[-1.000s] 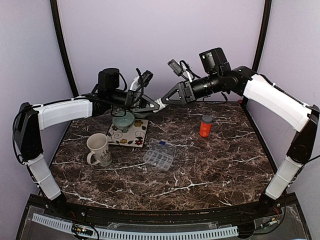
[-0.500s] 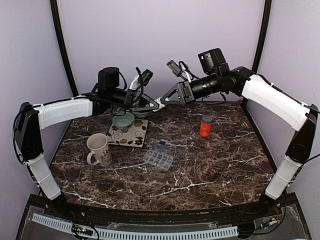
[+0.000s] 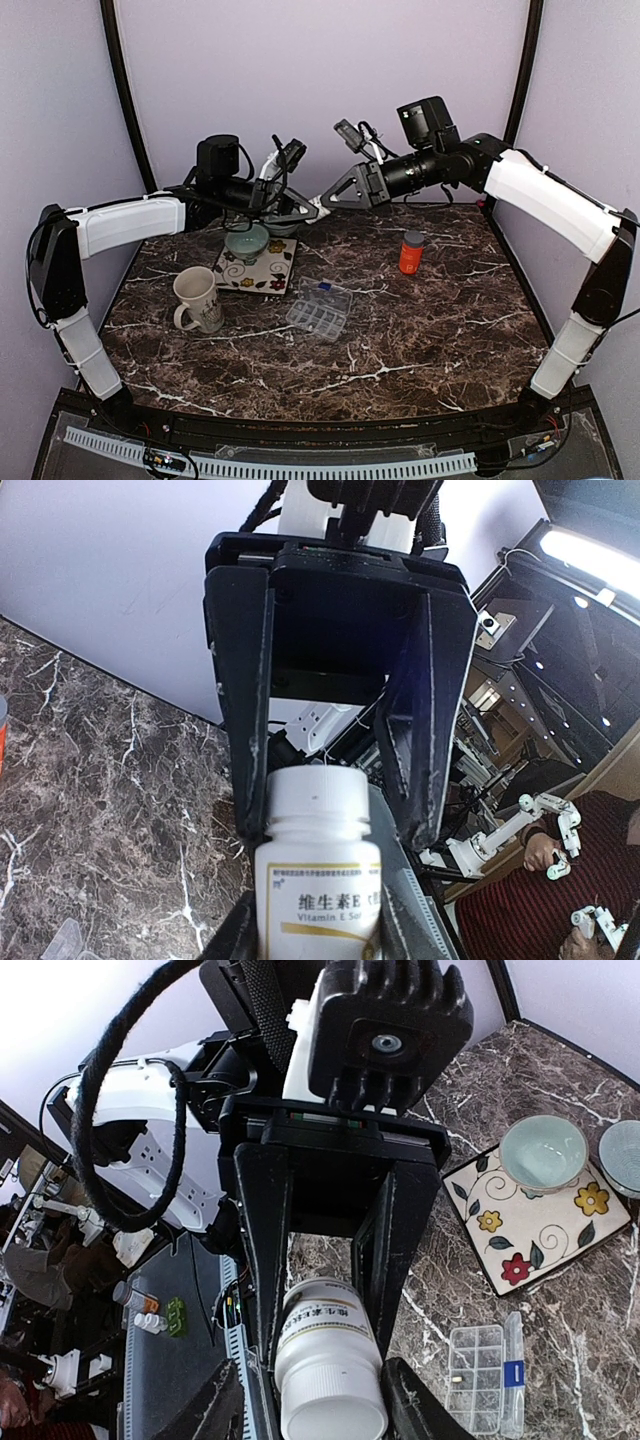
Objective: Sort the pills into containers
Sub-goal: Screw the lid of the pill bottle onto the pill bottle.
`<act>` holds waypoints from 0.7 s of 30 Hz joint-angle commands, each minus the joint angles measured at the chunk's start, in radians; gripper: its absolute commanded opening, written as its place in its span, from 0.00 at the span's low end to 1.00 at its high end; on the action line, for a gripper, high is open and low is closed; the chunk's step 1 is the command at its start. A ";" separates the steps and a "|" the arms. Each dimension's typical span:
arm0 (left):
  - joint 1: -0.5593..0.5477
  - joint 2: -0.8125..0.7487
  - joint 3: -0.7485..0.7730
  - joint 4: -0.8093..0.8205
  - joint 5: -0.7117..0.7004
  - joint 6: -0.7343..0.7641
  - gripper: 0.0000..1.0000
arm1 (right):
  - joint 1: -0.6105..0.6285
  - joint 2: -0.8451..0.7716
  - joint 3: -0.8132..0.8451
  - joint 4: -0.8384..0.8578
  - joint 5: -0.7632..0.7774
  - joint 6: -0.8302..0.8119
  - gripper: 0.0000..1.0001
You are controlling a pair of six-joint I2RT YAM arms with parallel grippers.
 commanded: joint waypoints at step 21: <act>0.006 -0.020 0.047 -0.067 -0.064 0.104 0.00 | -0.019 -0.022 -0.007 0.069 -0.052 0.051 0.00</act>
